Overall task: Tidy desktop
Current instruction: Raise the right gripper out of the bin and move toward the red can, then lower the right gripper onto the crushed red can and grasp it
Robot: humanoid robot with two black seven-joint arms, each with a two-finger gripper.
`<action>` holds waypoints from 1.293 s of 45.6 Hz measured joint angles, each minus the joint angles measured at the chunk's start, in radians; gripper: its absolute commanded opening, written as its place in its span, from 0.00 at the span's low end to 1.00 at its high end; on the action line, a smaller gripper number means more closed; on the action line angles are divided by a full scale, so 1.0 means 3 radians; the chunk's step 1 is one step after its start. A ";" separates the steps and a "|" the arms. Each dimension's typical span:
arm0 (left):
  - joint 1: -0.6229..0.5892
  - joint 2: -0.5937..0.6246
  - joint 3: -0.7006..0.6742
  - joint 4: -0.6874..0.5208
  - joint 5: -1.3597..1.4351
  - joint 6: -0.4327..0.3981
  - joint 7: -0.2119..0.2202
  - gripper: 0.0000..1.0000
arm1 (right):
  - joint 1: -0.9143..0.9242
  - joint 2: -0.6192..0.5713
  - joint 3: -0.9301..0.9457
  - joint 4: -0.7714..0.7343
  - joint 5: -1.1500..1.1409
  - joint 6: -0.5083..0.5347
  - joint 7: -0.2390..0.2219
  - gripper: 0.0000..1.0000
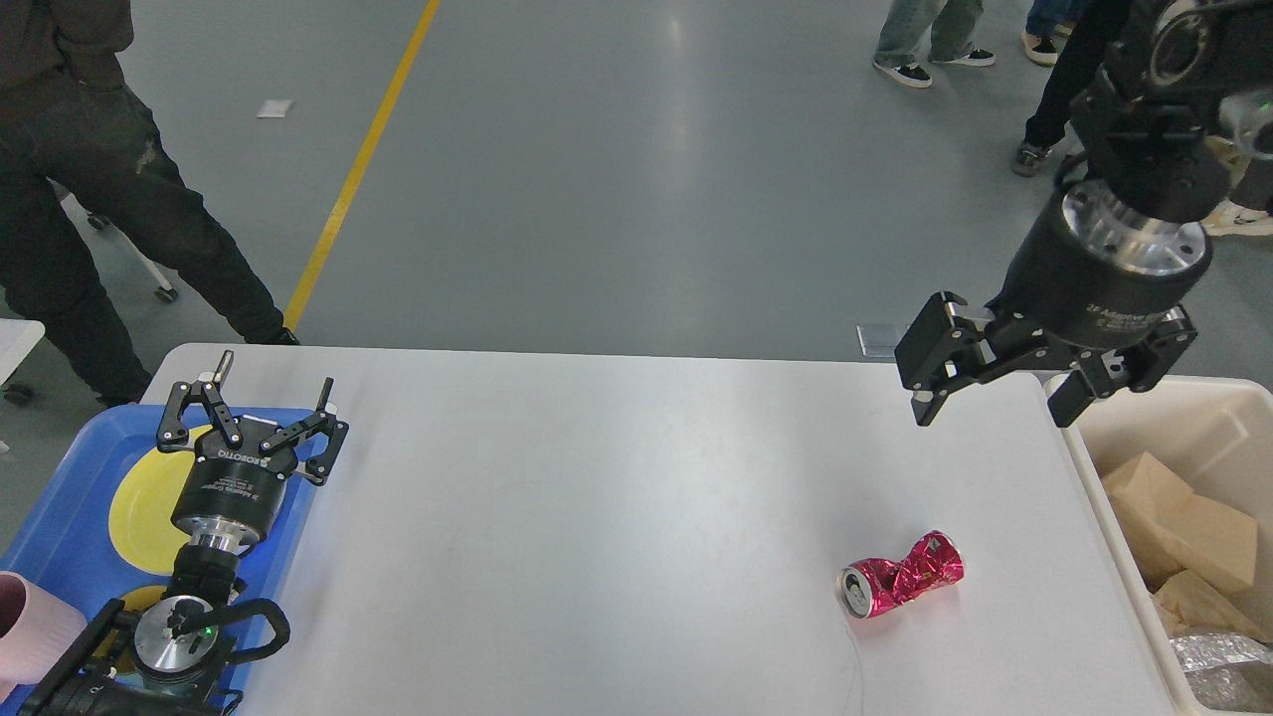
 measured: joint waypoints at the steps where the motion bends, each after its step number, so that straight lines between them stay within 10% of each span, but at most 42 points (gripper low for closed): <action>1: 0.0000 0.0000 0.0000 0.0000 0.0000 -0.0001 0.0000 0.97 | -0.0063 0.0001 0.0010 -0.0002 0.0002 -0.0008 0.0000 1.00; 59: 0.0000 0.0000 0.0000 0.0000 -0.0001 0.0000 0.0000 0.97 | -0.3304 -0.0027 0.0182 -0.1477 0.1426 -0.1956 -0.0004 1.00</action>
